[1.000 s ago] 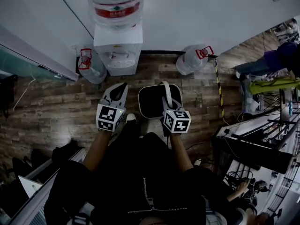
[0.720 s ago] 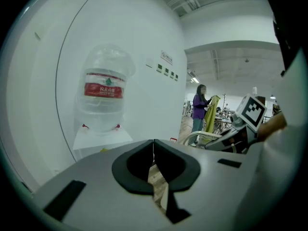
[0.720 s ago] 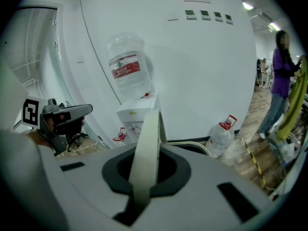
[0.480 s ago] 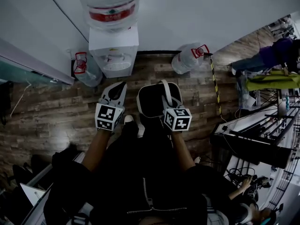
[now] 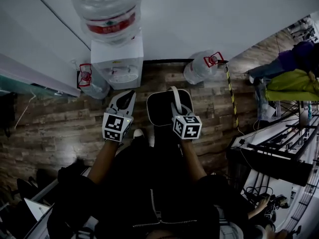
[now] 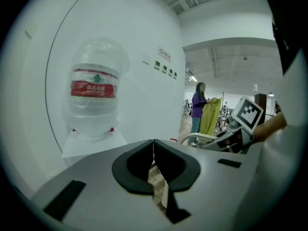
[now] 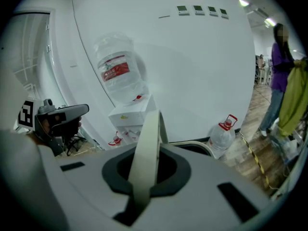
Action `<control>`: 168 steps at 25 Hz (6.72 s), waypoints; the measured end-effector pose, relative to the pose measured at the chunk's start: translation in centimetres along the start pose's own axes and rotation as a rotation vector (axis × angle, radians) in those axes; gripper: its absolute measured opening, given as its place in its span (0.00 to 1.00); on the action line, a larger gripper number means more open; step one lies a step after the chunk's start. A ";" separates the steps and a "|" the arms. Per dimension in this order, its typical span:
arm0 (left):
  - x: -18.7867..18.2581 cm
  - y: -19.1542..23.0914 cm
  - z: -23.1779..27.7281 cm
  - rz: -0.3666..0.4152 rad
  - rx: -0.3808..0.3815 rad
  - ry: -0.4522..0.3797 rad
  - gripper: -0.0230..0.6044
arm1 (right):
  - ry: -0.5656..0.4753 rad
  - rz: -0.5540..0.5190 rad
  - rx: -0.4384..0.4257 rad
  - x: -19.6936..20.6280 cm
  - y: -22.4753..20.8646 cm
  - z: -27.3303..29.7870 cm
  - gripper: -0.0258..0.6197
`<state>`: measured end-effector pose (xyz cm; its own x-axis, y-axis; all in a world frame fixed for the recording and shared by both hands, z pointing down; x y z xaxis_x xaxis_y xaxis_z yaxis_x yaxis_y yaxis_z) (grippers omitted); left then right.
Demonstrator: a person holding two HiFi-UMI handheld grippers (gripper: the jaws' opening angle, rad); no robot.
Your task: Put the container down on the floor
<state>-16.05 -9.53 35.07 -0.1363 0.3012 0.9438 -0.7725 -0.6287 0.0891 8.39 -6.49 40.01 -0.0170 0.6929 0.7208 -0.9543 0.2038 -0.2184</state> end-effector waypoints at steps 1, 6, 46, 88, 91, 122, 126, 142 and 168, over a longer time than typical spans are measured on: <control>-0.2 0.0 0.6 0.002 0.000 0.003 0.06 | 0.002 0.003 -0.004 -0.4 -0.4 0.4 0.06; -0.8 0.1 3.9 0.005 -0.002 0.013 0.06 | 0.004 0.009 -0.022 -2.1 -2.1 2.6 0.06; -2.8 0.9 25.2 -0.101 -0.070 0.180 0.06 | 0.131 -0.021 -0.153 -14.2 -15.4 18.0 0.06; 12.8 3.8 31.0 -0.138 -0.002 0.186 0.06 | 0.190 0.088 -0.084 -4.2 -17.6 34.0 0.06; 14.7 4.1 31.6 -0.124 -0.021 0.179 0.06 | 0.184 0.080 -0.089 -2.9 -18.4 35.7 0.06; 39.2 10.9 37.8 -0.131 0.009 0.080 0.06 | 0.089 0.134 -0.132 11.1 -19.5 62.7 0.06; 41.6 11.5 37.5 -0.123 -0.007 0.092 0.06 | 0.065 0.135 -0.149 11.1 -18.5 65.6 0.06; 44.4 11.8 36.3 -0.139 -0.024 0.070 0.06 | 0.036 0.127 -0.128 12.2 -16.8 69.0 0.07; 44.2 11.1 34.9 -0.102 -0.060 0.065 0.06 | 0.129 -0.057 -0.456 14.0 -13.0 66.6 0.40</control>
<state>-8.98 -28.24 88.86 -0.0934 0.4085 0.9080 -0.8199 -0.5490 0.1627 0.70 -45.48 96.80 0.0961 0.7463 0.6587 -0.7237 0.5067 -0.4685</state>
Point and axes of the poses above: the fingertips, and each gripper's own axes: z forward along the fingers, y to its left, x out of its underside, the point moved 8 cm from there along -z, backward along the fingers, and after that the axes turned 3 degrees about x, right-handed, at the moved point
